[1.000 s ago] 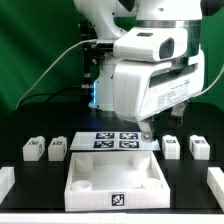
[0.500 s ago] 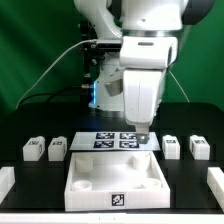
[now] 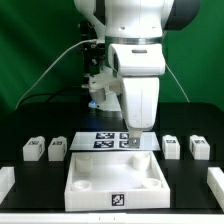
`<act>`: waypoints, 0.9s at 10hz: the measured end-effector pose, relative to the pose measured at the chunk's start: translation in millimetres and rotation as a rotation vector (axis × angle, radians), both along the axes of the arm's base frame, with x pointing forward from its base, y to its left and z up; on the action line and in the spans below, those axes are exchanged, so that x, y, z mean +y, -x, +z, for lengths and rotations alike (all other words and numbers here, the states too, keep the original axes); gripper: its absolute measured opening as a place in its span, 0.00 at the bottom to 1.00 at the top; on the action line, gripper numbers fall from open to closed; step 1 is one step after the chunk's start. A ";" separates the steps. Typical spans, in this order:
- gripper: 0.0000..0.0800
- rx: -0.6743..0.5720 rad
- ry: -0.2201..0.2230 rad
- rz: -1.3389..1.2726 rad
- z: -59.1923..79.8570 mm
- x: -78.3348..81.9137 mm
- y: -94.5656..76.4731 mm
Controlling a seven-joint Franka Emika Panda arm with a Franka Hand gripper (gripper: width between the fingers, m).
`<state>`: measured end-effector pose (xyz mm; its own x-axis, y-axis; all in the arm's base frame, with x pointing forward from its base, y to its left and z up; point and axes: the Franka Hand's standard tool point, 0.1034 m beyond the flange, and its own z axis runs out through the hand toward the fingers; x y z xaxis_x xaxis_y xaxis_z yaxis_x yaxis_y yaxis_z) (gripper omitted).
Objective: Assemble one leg
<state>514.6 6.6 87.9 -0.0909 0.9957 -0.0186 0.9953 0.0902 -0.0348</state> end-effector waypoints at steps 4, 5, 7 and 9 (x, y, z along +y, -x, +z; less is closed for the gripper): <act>0.81 0.016 -0.023 0.007 -62.1 -40.0 64.9; 0.81 0.029 -0.028 -0.021 -73.2 -41.3 69.2; 0.81 0.040 -0.029 -0.083 -80.2 -32.5 73.2; 0.76 0.041 -0.029 -0.087 -80.3 -34.6 73.5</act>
Offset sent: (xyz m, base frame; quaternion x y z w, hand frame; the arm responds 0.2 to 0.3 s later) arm -0.0523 -0.0317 -0.0743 0.0093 0.0393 -0.0131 0.9991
